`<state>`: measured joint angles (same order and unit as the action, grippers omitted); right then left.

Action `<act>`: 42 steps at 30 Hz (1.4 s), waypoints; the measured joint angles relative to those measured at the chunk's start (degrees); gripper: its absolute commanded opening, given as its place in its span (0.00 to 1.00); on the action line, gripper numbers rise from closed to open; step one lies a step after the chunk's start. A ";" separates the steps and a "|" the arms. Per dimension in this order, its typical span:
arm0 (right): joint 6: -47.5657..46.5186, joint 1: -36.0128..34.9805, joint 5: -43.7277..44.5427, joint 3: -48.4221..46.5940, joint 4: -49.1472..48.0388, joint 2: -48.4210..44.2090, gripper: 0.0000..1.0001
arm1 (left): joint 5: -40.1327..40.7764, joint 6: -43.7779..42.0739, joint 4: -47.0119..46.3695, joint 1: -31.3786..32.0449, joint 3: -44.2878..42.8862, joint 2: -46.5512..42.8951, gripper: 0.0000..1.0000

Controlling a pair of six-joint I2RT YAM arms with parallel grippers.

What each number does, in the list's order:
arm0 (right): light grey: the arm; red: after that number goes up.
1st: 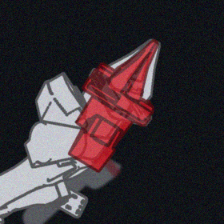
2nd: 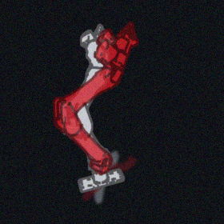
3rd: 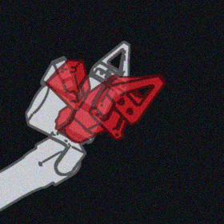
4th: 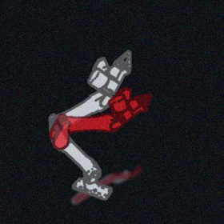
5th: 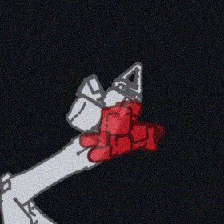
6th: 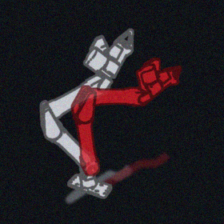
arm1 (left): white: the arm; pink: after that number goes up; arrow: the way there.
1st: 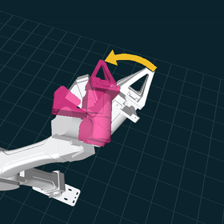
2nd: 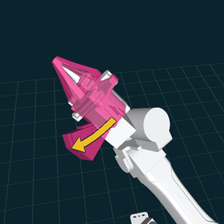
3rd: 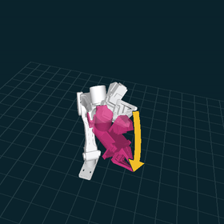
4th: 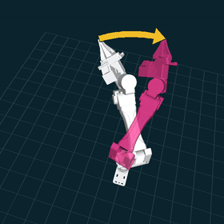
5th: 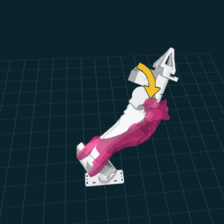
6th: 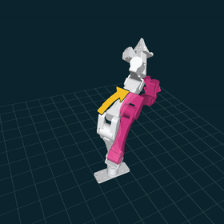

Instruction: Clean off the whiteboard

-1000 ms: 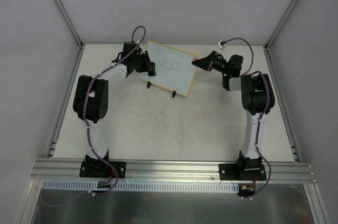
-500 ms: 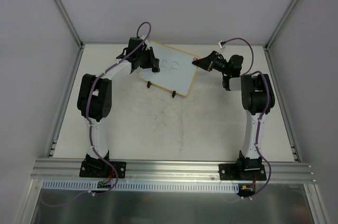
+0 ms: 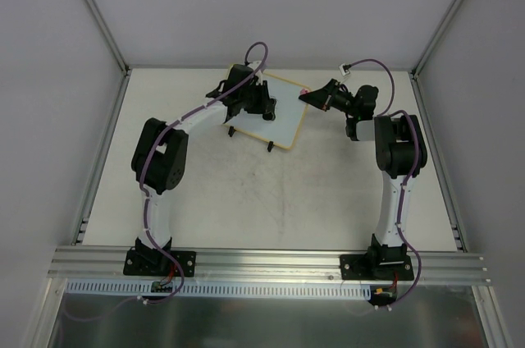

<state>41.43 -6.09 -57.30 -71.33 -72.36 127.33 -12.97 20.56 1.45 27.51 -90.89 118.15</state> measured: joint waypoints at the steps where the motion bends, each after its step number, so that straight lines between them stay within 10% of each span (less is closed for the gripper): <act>1: -0.07 0.00 0.00 0.00 0.00 0.00 0.00 | -0.04 0.09 -0.13 0.57 0.00 0.02 0.00; 15: -0.42 0.00 -0.07 0.00 0.17 0.00 0.00 | -3.37 1.36 -1.01 2.12 -0.37 0.76 0.00; 42: -0.11 -0.33 0.24 0.00 0.15 -0.02 0.00 | -9.84 -0.20 -2.45 -14.19 4.48 -0.11 0.00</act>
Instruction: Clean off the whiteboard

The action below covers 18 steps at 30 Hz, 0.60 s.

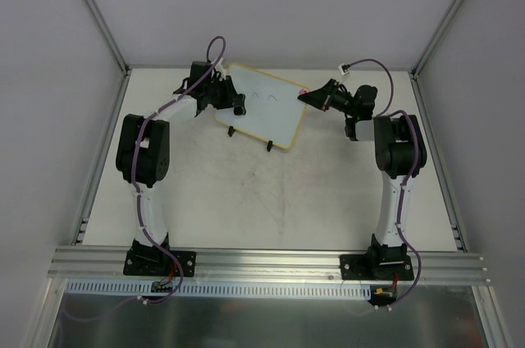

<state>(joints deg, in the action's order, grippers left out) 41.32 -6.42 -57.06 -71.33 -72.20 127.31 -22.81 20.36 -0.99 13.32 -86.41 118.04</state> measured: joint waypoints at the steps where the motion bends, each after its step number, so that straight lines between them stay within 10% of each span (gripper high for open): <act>1: 0.00 0.00 0.00 0.00 0.00 0.00 0.00 | 0.13 0.00 0.00 -0.33 0.11 0.00 0.00; 18: 0.22 0.13 -0.04 0.00 0.00 0.00 0.00 | 8.92 -0.39 0.33 3.80 0.68 -1.18 0.00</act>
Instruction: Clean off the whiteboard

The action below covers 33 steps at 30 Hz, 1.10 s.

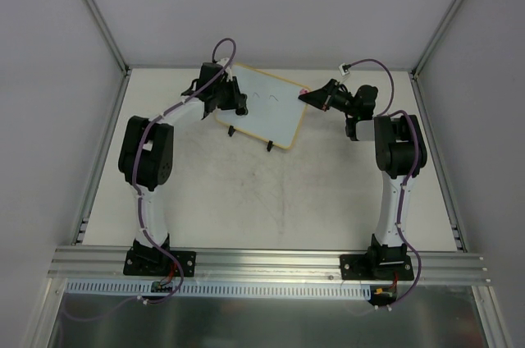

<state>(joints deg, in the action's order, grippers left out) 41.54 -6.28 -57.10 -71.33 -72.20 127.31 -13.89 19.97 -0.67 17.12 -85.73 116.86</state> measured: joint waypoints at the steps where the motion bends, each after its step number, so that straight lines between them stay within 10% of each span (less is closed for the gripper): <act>1: 0.02 0.04 0.00 0.00 0.00 0.00 0.00 | 1.03 -0.02 -0.11 0.85 0.00 -0.07 0.00; 19: -1.27 0.20 -0.44 0.00 0.15 0.00 0.00 | 0.35 3.48 -5.46 16.06 1.62 0.04 0.00; 33: -1.70 0.00 -0.74 0.00 -0.02 0.00 0.00 | -5.14 4.02 -6.97 13.64 2.73 0.15 0.00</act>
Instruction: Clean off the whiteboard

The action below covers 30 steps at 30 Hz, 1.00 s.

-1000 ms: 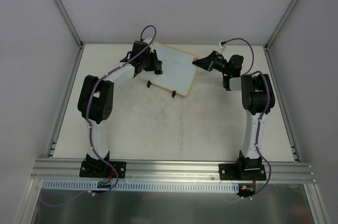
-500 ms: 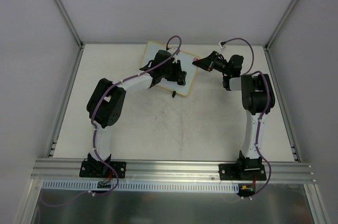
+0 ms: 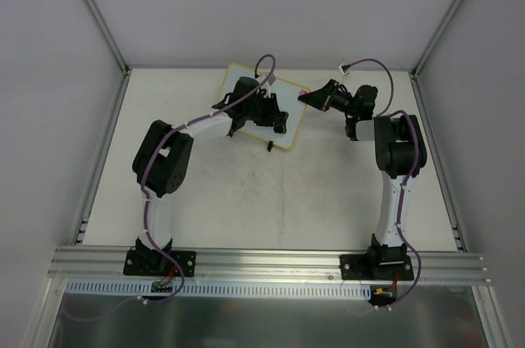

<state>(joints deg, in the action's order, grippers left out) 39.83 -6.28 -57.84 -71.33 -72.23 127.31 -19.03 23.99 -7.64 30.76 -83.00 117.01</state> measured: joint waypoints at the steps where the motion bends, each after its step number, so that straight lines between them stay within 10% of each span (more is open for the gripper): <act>1: -0.02 -0.02 0.04 0.00 0.00 0.00 0.00 | -0.55 -0.02 0.00 -0.68 0.11 0.00 0.00; 30: 0.63 -0.35 0.09 0.00 0.02 -0.31 0.00 | 1.75 -5.35 7.76 -19.23 -7.85 1.97 0.00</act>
<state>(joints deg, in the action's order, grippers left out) 40.47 -6.63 -57.76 -71.33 -72.20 127.00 -17.28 18.63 0.12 11.53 -90.85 118.98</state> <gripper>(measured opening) 0.072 0.227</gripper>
